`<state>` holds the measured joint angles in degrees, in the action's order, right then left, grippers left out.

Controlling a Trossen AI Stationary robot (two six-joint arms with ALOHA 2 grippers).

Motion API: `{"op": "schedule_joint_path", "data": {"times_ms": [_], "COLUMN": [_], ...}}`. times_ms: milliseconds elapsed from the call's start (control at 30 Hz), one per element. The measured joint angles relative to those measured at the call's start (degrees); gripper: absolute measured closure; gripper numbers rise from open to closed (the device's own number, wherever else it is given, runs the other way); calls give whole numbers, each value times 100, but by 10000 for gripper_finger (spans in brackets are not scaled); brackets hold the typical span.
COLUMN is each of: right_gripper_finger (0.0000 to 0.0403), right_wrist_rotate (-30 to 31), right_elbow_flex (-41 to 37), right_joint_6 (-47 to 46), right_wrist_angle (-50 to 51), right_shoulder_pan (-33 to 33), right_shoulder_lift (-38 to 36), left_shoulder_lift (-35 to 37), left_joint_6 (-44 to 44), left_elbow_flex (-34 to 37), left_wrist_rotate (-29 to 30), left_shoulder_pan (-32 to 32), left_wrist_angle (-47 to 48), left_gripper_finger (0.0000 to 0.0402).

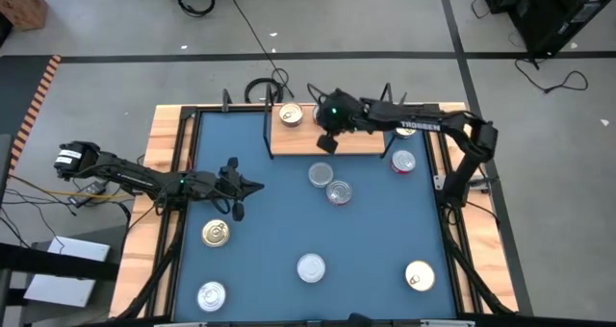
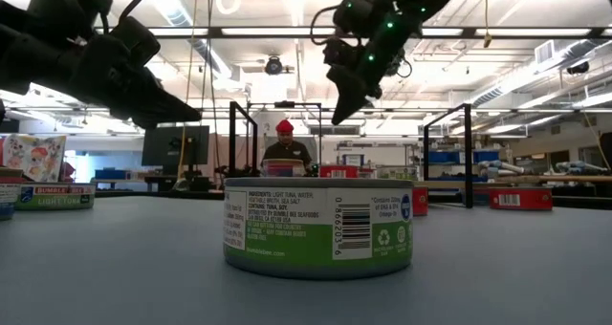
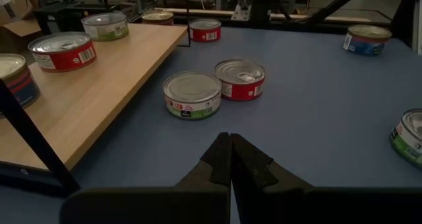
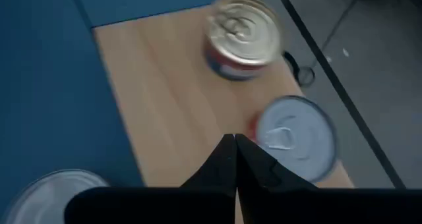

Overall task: Stack canned seafood by type on shelf
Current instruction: Stack the green tuna can on top of the other green tuna can on the shelf

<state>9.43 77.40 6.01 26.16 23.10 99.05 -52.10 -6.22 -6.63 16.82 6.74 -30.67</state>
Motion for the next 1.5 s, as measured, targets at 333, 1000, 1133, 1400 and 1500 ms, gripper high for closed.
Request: {"op": "schedule_joint_path", "data": {"times_ms": [333,1000,1133,1400,1500], "right_gripper_finger": [395,395,391,350,327], "right_wrist_rotate": [-70,1283,1453,1464,1413], "right_elbow_flex": [-2139,-2579,-2579,-2579,-2579], "right_joint_6": [-520,-1591,-2122,-3000,-3163], "right_wrist_angle": [-2653,-2127,-1775,-1409,-1423], "right_shoulder_pan": [-984,-3788,-4099,-4460,-4529], "right_shoulder_lift": [-956,-1484,-1484,-1484,-1484], "left_shoulder_lift": [0,-2,-2,-103,-327], "left_joint_6": [302,438,272,129,134], "left_elbow_flex": [-55,-2119,-2194,-2192,-2192], "left_wrist_rotate": [-549,-1822,-1655,-1072,-1054], "left_shoulder_pan": [2,847,1122,1246,1246], "left_wrist_angle": [-245,4071,4311,4066,3793], "left_gripper_finger": [396,396,396,396,396]}}
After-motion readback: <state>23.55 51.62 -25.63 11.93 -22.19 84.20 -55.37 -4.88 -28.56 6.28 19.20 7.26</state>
